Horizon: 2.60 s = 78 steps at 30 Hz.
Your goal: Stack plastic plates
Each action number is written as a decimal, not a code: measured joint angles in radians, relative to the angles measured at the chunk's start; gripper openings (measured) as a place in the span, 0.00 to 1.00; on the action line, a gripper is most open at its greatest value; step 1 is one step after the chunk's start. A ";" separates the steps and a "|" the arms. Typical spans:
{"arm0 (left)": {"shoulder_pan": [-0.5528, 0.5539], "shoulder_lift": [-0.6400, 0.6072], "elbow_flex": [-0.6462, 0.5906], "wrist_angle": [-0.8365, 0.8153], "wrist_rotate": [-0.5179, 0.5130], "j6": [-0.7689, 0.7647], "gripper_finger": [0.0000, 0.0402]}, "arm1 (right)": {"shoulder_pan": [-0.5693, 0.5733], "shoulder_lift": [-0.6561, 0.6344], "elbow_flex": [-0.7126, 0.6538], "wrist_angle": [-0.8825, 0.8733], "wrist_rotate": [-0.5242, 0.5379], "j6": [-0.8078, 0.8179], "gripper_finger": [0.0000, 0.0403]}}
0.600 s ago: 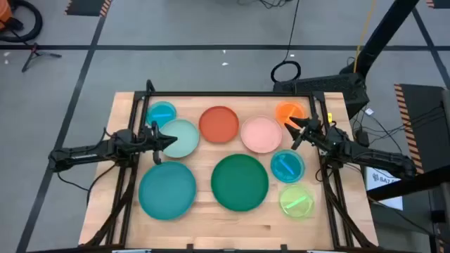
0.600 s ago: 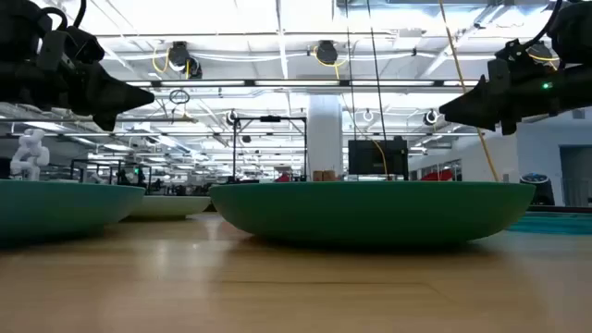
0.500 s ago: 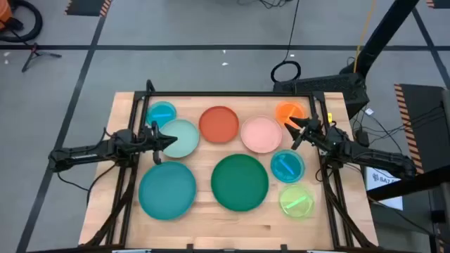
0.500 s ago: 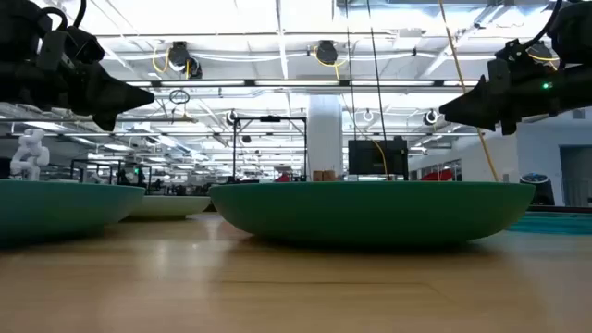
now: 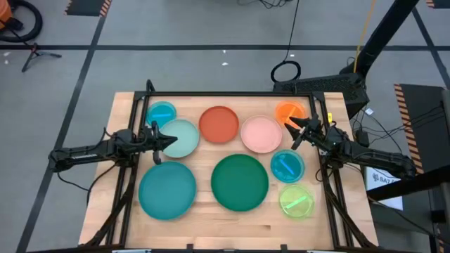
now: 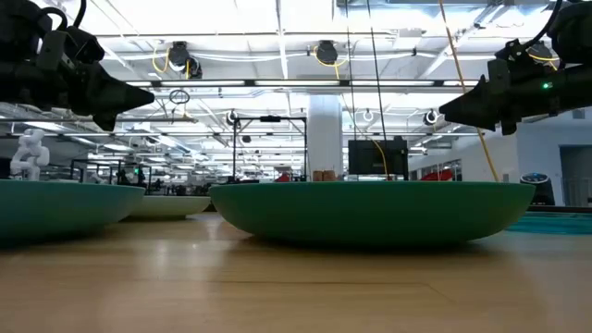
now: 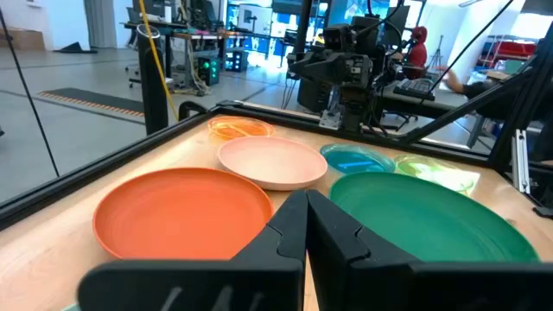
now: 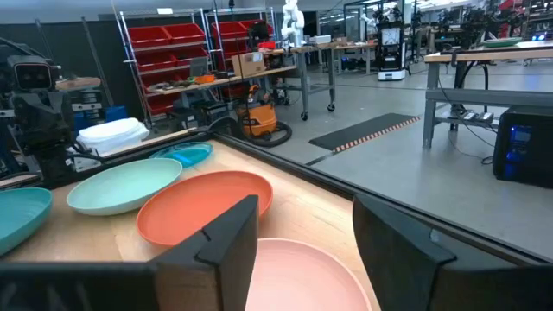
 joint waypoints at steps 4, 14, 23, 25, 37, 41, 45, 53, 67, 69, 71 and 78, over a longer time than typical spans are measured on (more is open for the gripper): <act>0.000 0.000 0.000 0.000 0.000 0.000 0.01 | 0.000 0.000 0.000 0.000 0.000 0.000 0.45; 0.000 0.000 0.000 0.000 0.000 0.000 0.01 | 0.000 0.000 0.000 0.000 0.000 0.000 0.45; 0.000 0.000 0.000 0.000 0.000 0.000 0.01 | 0.000 0.000 0.000 0.000 0.000 0.000 0.45; 0.000 0.000 0.000 0.000 0.000 0.000 0.01 | 0.000 0.000 0.000 0.000 0.000 0.000 0.45; 0.000 0.000 0.000 0.000 0.000 0.000 0.01 | 0.000 0.000 0.000 0.000 0.000 0.000 0.45; 0.000 0.000 0.000 0.000 0.000 0.000 0.01 | 0.000 0.000 0.000 0.000 0.000 0.000 0.45; 0.000 0.000 0.000 0.000 0.000 0.000 0.01 | 0.000 0.000 0.000 0.000 0.000 0.000 0.45; 0.000 0.000 0.000 0.000 0.000 0.000 0.01 | 0.000 0.000 0.000 0.000 0.000 0.000 0.45; 0.000 0.000 0.000 0.000 0.000 0.000 0.01 | 0.000 0.000 0.000 0.000 0.000 0.000 0.45; 0.000 0.000 0.000 0.000 0.000 0.000 0.01 | 0.000 0.000 0.000 0.000 0.000 0.000 0.45; 0.000 0.000 0.000 0.000 0.000 0.000 0.01 | 0.000 0.000 0.000 0.000 0.000 0.000 0.45; 0.000 0.000 0.000 0.000 0.000 0.100 0.01 | 0.000 0.000 0.000 0.000 0.000 0.000 0.45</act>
